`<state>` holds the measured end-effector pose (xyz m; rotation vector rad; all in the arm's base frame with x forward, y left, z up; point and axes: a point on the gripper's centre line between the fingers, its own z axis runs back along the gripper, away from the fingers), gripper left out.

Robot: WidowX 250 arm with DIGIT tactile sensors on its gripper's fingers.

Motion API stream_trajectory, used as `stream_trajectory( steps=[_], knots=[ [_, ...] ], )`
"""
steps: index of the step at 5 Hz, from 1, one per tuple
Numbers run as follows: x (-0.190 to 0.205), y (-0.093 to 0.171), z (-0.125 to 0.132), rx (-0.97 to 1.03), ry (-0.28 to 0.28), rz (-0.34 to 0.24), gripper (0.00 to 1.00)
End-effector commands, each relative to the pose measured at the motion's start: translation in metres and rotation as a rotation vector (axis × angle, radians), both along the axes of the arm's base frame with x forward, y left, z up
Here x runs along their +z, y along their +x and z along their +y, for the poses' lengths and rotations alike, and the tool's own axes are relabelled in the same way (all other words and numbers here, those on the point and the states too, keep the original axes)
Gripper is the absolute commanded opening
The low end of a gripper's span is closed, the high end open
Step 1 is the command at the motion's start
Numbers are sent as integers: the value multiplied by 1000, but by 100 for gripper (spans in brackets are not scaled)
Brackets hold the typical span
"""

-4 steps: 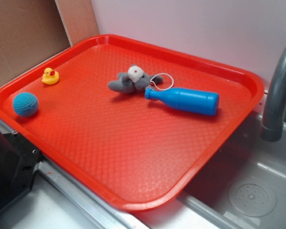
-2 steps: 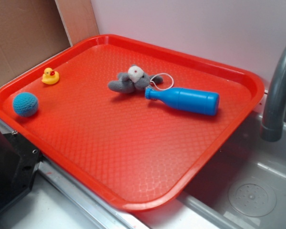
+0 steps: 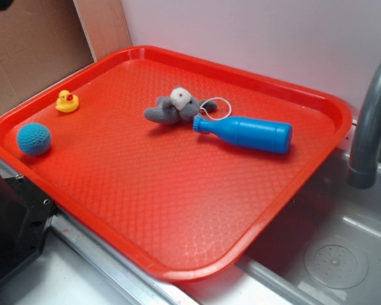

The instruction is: Grab the blue bottle.

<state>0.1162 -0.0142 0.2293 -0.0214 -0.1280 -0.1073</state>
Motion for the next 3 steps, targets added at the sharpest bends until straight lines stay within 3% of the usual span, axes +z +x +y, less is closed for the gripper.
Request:
stream_trajectory(
  steps=[1, 2, 3],
  knots=[
    [-9, 20, -8, -88, 77, -36, 100],
    [-24, 40, -34, -171, 75, -52, 100],
    [-56, 87, -86, -285, 61, -95, 100]
  ],
)
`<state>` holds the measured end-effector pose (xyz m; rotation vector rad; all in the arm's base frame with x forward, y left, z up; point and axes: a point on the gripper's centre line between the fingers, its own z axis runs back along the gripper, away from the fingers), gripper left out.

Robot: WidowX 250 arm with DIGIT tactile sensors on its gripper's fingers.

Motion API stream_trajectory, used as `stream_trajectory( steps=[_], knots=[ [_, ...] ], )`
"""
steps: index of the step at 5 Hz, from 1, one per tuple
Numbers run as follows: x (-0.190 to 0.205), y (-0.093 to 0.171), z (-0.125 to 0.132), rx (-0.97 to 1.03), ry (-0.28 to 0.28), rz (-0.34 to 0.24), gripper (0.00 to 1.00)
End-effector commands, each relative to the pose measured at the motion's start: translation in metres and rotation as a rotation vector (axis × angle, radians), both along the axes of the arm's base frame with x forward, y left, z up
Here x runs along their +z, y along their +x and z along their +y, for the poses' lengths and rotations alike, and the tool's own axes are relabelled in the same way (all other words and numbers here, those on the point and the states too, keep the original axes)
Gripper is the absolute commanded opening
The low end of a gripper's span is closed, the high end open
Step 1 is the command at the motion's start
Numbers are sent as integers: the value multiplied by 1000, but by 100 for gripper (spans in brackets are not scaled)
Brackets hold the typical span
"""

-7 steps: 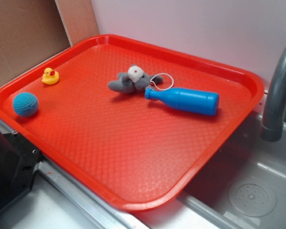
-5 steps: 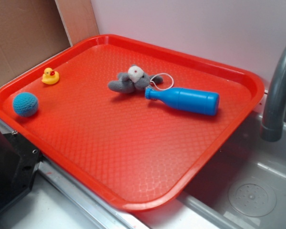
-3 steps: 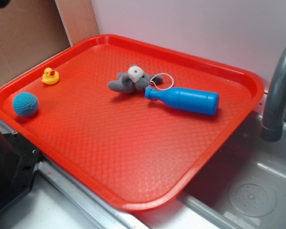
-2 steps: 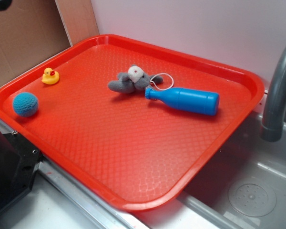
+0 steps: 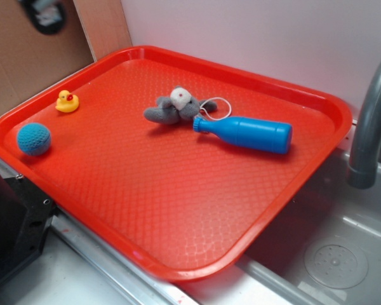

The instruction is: Grab the blue bottle.

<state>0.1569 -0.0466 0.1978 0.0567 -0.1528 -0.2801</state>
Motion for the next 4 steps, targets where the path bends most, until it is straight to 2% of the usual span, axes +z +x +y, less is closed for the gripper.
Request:
stream_trajectory(
  steps=[1, 3, 4],
  knots=[
    [-48, 81, -93, -150, -19, -39, 100],
    [-103, 118, -116, -210, 38, 12, 100],
    [-127, 125, -111, -237, 85, 35, 100]
  ],
)
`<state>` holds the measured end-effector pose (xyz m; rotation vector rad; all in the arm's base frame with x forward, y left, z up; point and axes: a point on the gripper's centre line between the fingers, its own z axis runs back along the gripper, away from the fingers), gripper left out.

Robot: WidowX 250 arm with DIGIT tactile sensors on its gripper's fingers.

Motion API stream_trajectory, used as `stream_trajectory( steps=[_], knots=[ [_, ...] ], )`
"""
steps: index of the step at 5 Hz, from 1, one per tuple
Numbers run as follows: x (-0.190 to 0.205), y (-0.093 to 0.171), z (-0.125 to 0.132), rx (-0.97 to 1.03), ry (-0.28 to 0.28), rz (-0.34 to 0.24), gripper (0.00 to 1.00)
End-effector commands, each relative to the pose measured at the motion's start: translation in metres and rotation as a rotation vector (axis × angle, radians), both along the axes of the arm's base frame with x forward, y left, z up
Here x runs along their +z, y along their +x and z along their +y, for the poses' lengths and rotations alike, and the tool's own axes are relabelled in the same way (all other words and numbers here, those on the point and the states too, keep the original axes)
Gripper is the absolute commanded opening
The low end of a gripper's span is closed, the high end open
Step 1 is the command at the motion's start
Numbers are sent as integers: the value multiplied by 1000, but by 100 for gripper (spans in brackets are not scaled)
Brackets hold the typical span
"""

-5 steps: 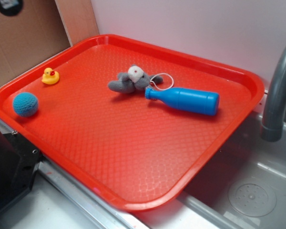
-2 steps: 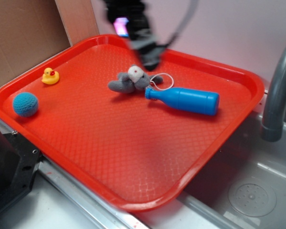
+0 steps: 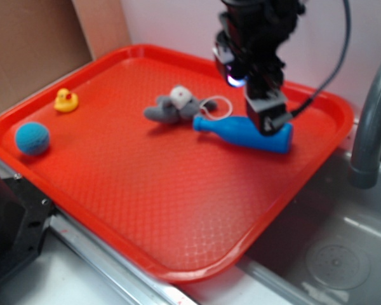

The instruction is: Grab the blue bottle.

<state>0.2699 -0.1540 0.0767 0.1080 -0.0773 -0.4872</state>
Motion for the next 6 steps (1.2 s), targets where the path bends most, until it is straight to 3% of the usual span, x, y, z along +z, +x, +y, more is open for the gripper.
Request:
stream_trajectory(
  steps=[1, 2, 3, 4, 5, 6],
  knots=[
    [-23, 17, 4, -52, 23, -6, 100],
    [-38, 22, 12, -80, 14, 40, 100],
    [-43, 24, 13, -104, 22, 58, 0],
    [-43, 23, 13, -109, 11, 64, 0],
    [-30, 14, 16, -94, 37, 50, 0],
    [19, -6, 36, 34, -4, 57, 0]
  ],
)
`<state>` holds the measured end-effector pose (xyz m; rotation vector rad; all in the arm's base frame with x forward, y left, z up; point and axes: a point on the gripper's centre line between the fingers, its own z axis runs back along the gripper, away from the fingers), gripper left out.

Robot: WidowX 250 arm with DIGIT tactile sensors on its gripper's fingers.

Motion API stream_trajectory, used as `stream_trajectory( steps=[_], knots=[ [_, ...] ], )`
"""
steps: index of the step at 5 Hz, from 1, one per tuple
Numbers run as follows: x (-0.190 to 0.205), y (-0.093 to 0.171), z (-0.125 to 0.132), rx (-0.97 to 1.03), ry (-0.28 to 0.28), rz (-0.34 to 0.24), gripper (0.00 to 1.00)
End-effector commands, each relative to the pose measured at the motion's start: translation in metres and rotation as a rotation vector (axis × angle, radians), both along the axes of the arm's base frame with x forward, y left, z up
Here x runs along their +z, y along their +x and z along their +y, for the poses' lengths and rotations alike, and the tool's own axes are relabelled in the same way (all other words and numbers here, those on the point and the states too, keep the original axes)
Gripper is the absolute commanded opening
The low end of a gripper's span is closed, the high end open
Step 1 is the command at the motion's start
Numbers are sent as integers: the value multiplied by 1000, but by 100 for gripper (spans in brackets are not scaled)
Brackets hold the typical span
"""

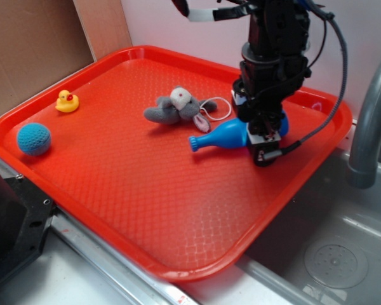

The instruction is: Grab the blue bottle.

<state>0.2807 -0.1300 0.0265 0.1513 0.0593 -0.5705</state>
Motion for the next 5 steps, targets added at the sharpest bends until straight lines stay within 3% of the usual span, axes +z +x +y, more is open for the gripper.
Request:
stream_trajectory(
  steps=[1, 3, 4, 5],
  knots=[
    [109, -37, 39, 252, -164, -98, 0],
    [146, -88, 94, 519, -267, -125, 0],
    [150, -102, 100, 606, -219, -168, 0],
    [153, -104, 101, 541, -220, -174, 0]
  ],
)
